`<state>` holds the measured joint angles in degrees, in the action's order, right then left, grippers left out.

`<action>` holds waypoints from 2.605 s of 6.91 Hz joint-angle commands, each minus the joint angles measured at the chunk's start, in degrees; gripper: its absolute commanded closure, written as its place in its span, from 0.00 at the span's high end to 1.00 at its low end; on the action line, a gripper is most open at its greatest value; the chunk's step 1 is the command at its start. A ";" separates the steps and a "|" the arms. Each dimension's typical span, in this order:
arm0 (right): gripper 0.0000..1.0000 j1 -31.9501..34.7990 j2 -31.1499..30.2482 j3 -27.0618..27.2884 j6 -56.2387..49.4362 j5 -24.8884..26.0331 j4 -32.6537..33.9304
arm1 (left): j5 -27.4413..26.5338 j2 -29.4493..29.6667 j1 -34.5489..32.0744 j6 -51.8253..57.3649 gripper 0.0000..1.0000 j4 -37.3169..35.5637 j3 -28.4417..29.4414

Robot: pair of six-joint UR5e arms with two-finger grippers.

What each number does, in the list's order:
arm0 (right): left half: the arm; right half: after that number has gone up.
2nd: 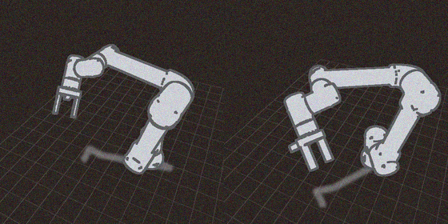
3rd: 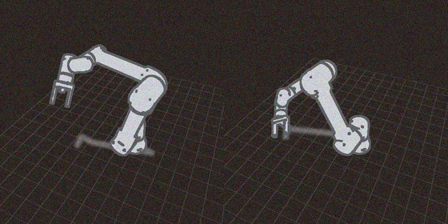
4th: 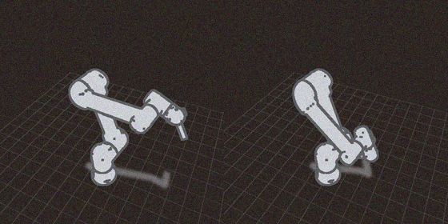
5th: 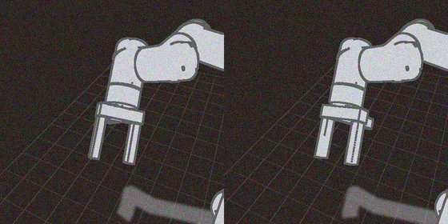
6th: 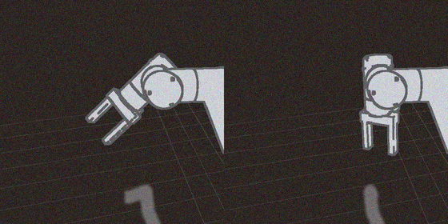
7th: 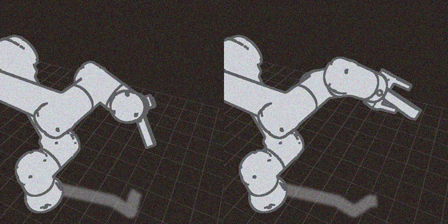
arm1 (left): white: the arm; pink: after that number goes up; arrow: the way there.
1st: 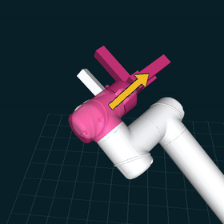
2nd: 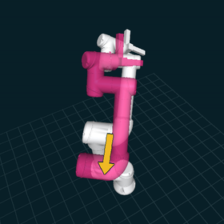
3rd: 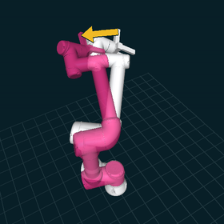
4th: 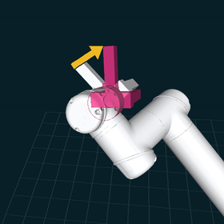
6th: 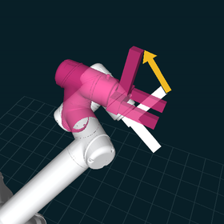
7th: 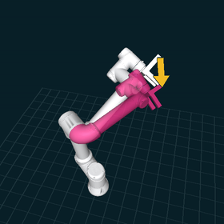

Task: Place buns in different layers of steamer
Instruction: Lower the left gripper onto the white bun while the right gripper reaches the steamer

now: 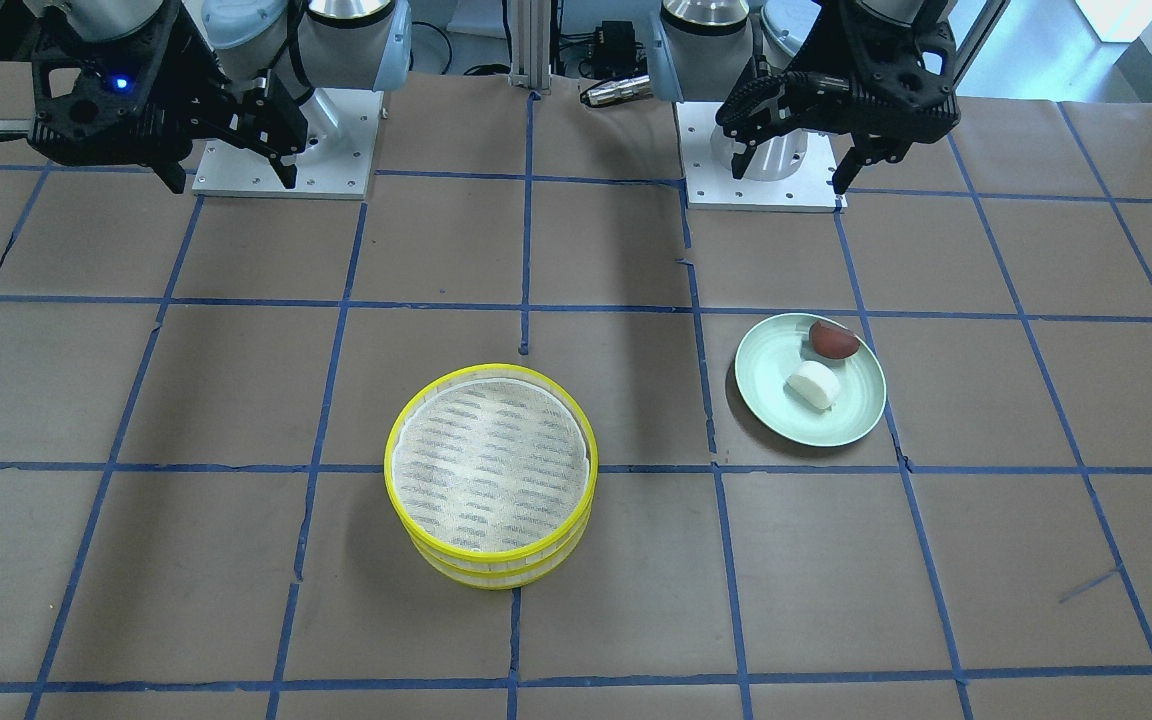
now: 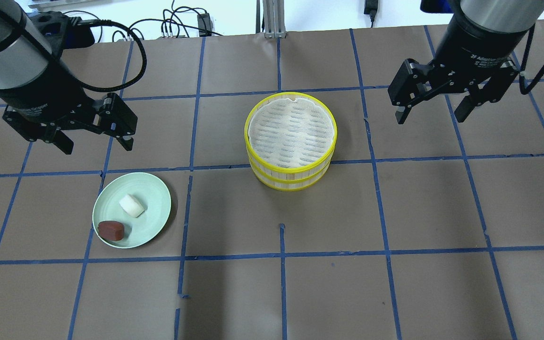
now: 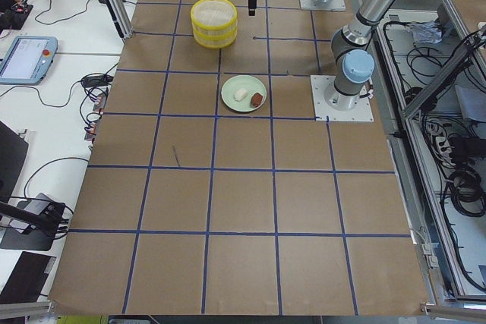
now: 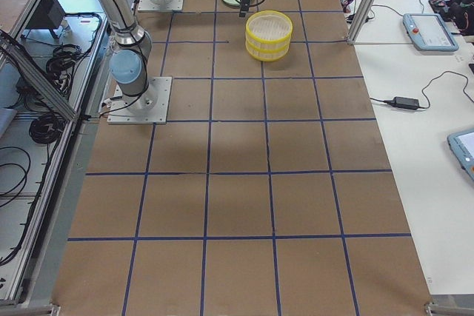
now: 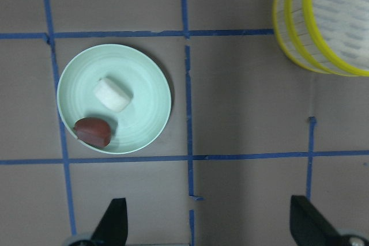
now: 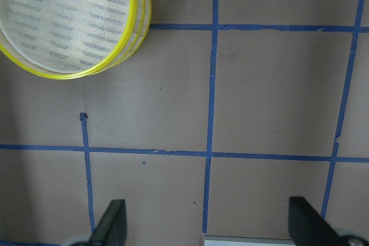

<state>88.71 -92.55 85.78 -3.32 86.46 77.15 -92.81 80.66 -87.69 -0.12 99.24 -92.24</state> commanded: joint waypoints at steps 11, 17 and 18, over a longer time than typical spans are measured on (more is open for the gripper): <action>1.00 9.72 23.81 2.36 18.41 2.40 32.59 | -1.76 20.72 16.67 11.63 0.99 -25.00 -22.28; 0.31 9.73 25.31 9.04 19.66 2.31 37.88 | 4.22 24.89 14.39 11.54 0.98 -31.47 -20.08; 0.20 9.73 25.31 9.75 19.66 2.31 41.11 | 3.70 26.20 14.48 11.80 0.90 -31.39 -20.87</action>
<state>98.45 -67.34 94.29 16.25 88.79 115.13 -89.01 105.51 -73.22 11.36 67.79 -112.40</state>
